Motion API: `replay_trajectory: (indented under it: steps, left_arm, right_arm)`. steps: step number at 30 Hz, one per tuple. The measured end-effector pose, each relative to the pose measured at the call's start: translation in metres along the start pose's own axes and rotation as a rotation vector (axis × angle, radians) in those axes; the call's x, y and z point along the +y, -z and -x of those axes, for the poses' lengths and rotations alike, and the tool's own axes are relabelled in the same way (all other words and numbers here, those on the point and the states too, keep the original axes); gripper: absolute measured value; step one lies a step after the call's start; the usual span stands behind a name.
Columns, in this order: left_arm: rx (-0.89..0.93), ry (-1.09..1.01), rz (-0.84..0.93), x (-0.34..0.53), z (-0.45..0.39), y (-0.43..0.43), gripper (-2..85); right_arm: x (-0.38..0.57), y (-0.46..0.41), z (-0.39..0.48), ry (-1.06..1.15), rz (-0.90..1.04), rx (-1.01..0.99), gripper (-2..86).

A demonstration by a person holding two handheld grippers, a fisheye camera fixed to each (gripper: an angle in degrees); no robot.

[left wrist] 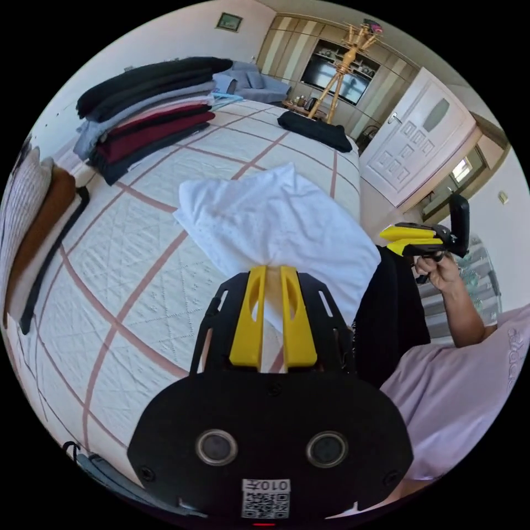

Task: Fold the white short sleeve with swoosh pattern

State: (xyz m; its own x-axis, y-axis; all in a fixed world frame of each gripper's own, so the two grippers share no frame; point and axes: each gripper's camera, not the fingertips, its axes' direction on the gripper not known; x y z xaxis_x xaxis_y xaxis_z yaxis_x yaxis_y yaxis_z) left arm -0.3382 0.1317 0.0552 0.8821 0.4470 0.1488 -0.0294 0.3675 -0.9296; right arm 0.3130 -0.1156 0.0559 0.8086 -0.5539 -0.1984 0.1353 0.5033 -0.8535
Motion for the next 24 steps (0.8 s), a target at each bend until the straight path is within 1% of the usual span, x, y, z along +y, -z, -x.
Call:
replay_trajectory:
  steps: [1, 3, 5, 7, 9, 13, 15, 16, 17, 18, 19, 21, 23, 24]
  left_arm:
    - [-0.035, -0.015, -0.027, 0.004, -0.007, 0.005, 6.5]
    - [-0.15, -0.112, -0.151, 0.028, -0.046, 0.031, 6.9]
    - [-0.204, -0.121, -0.206, 0.05, -0.068, 0.041, 7.6]
    - [-0.216, -0.077, -0.174, 0.072, -0.08, 0.038, 8.4]
    - [-0.167, -0.029, -0.11, 0.103, -0.088, 0.024, 9.2]
    - [-0.154, -0.019, -0.129, 0.148, -0.111, 0.007, 10.1]
    - [-0.172, -0.027, -0.112, 0.162, -0.125, -0.011, 10.9]
    - [-0.155, -0.017, -0.091, 0.163, -0.126, -0.016, 11.2]
    - [-0.1, 0.018, -0.059, 0.166, -0.123, -0.026, 11.7]
    - [-0.049, 0.043, -0.058, 0.17, -0.12, -0.032, 12.1]
    - [-0.047, 0.051, -0.065, 0.172, -0.12, -0.034, 12.3]
    - [-0.179, 0.015, -0.069, 0.179, -0.131, -0.037, 12.9]
    - [-0.273, -0.037, -0.057, 0.181, -0.143, -0.043, 13.4]
    - [-0.286, -0.051, -0.045, 0.181, -0.148, -0.049, 13.6]
  right_arm:
    - [0.002, -0.002, -0.008, -0.045, -0.003, -0.055, 11.1]
    - [0.004, -0.009, -0.02, -0.097, 0.016, -0.116, 12.0]
    - [0.007, -0.018, -0.038, -0.158, 0.027, -0.188, 12.4]
    - [0.007, -0.031, -0.062, -0.23, 0.047, -0.329, 12.5]
    - [0.005, -0.041, -0.075, -0.264, 0.068, -0.377, 12.3]
    - [-0.009, -0.059, -0.085, -0.279, 0.114, -0.418, 10.9]
    - [-0.015, -0.063, -0.089, -0.291, 0.096, -0.443, 9.3]
    - [-0.018, -0.064, -0.092, -0.3, 0.078, -0.46, 7.8]
    - [-0.02, -0.065, -0.094, -0.3, 0.07, -0.471, 7.1]
    - [-0.022, -0.063, -0.097, -0.307, 0.055, -0.482, 5.9]
    - [-0.024, -0.061, -0.099, -0.312, 0.047, -0.479, 5.1]
    - [-0.026, -0.056, -0.1, -0.313, 0.039, -0.464, 4.5]
    - [-0.029, -0.051, -0.099, -0.305, 0.033, -0.44, 4.2]
    - [-0.033, -0.048, -0.098, -0.292, 0.03, -0.435, 4.1]
